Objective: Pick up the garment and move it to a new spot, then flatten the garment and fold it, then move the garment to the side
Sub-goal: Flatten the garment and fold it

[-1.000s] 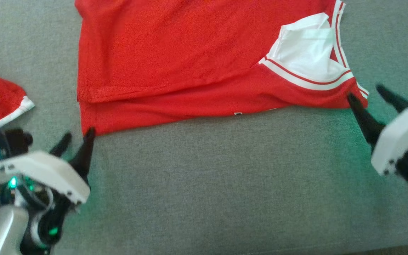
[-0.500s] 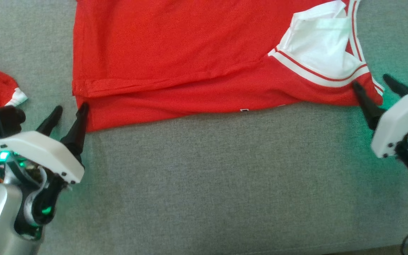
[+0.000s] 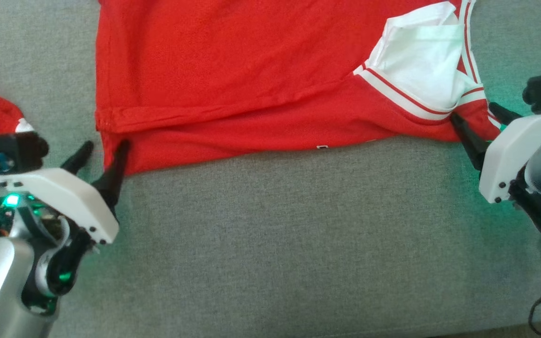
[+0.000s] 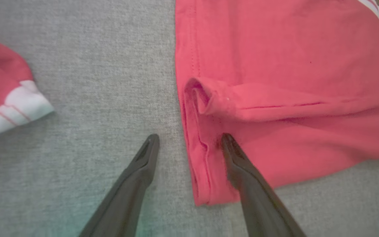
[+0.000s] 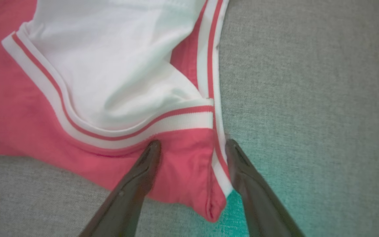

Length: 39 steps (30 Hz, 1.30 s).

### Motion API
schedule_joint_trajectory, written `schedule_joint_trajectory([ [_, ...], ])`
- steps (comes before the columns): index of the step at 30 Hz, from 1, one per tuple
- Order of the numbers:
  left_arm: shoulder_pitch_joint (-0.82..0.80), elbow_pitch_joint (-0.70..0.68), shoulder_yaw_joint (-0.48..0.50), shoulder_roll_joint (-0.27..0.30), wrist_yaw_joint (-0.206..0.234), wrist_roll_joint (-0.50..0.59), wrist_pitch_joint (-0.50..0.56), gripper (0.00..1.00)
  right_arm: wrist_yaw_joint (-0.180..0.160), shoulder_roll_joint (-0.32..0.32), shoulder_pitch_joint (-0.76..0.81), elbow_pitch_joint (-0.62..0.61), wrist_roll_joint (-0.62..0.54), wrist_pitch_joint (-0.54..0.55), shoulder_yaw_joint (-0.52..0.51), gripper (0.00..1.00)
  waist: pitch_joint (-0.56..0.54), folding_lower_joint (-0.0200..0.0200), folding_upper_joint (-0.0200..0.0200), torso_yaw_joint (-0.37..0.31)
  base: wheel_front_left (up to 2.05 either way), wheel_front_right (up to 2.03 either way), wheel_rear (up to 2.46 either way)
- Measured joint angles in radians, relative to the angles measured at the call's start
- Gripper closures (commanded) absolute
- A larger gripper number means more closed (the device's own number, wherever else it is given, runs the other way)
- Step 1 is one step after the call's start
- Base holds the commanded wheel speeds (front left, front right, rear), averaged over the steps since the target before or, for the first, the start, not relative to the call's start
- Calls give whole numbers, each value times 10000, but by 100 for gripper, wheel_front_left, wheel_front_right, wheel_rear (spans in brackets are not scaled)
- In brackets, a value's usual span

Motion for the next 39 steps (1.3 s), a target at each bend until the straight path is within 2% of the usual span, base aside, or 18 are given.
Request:
schedule_joint_trajectory([
  [6,6,-178,-309,188,-81,59,389,0,0,-48,-60,148,337,194,56,0,-58,0,0,-3,0,0,0],
  [7,4,-174,-309,190,-81,82,399,8,0,-40,-75,176,378,196,54,0,-51,0,0,-10,0,0,0],
  [8,0,-159,-309,198,-81,90,403,49,0,-33,-82,194,399,224,67,18,-44,0,0,-18,0,0,0],
  [9,-9,-134,-309,215,-84,88,414,98,0,-10,-82,201,472,224,79,100,-43,0,0,-29,0,0,0],
  [14,-60,-52,-525,217,-364,65,483,100,0,52,-81,253,652,309,207,100,-101,0,0,-63,0,0,0],
  [20,-10,171,-535,284,-702,-481,777,100,2,4,58,395,1022,665,-92,100,-502,1,0,-52,0,0,0],
  [22,311,42,-514,581,-719,-744,1058,100,2,-128,416,180,1344,1108,-263,100,-804,1,0,-46,0,0,0],
  [28,1735,-940,-366,1175,-811,-1269,1373,100,2,-1051,1511,-986,2134,2487,-740,100,-1397,0,0,-70,0,0,0],
  [34,3643,-1779,-437,1266,-757,-1494,1166,100,4,-1603,3276,-1881,2564,3273,-1177,100,-1489,-1,0,-127,0,0,0],
  [35,3847,-1776,-529,1252,-694,-1488,1060,100,4,-1601,3549,-1910,2564,3254,-1179,56,-1455,-1,0,-112,0,0,0],
  [36,3955,-1756,-589,1200,-663,-1417,932,85,4,-1601,3759,-1914,2560,3179,-1181,0,-1415,-1,0,-89,0,0,0],
  [37,3990,-1745,-619,1139,-637,-1302,809,51,4,-1599,3905,-1916,2556,3062,-1183,0,-1375,0,0,-65,0,0,0],
  [38,3976,-1728,-621,1083,-591,-1179,692,0,4,-1599,3997,-1916,2537,2972,-1220,0,-1341,0,0,-36,0,0,0],
  [39,3953,-1724,-608,1041,-585,-1074,548,0,4,-1599,4052,-1918,2522,2871,-1258,0,-1315,0,0,-10,0,0,0],
])
